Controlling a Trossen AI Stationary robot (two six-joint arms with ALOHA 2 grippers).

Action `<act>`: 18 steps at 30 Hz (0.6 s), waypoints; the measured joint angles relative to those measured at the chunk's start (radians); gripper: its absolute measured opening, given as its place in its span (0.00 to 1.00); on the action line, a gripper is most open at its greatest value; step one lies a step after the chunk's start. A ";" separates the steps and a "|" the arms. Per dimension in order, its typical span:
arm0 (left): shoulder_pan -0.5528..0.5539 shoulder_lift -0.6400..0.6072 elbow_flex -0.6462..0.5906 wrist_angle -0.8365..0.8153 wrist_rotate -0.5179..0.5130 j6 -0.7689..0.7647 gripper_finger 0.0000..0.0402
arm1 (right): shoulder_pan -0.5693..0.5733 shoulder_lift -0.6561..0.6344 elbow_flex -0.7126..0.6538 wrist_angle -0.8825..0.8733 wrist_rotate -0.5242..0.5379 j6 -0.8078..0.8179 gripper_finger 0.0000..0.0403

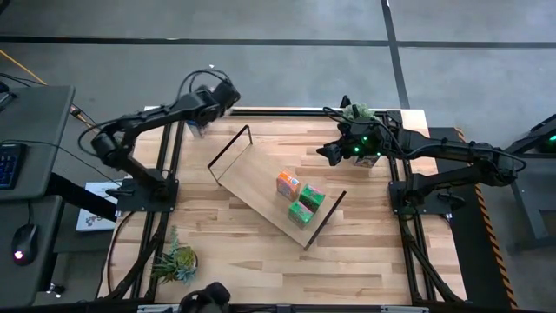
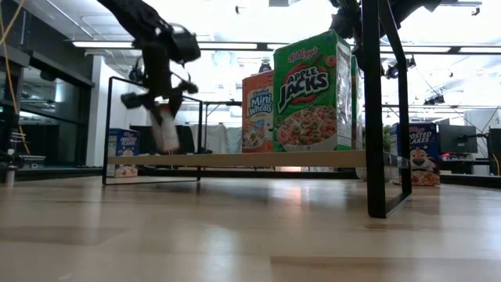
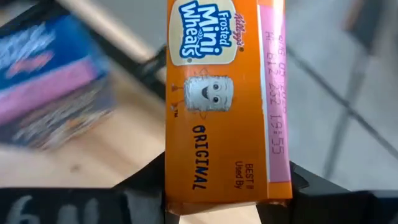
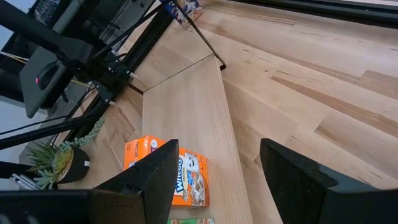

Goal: Stack cereal on shelf
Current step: Put the orange cereal box on the shelf aligned with the orange cereal box

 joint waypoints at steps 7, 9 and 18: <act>-0.060 -0.163 0.000 0.344 0.045 0.494 0.36 | 0.000 0.000 0.000 0.000 0.003 0.000 0.54; -0.083 -0.203 0.001 0.447 0.124 0.639 0.36 | 0.000 0.000 0.000 0.000 0.004 0.006 0.54; -0.268 -0.249 0.202 0.193 0.544 1.015 0.35 | 0.000 0.000 0.000 0.000 0.046 0.087 0.54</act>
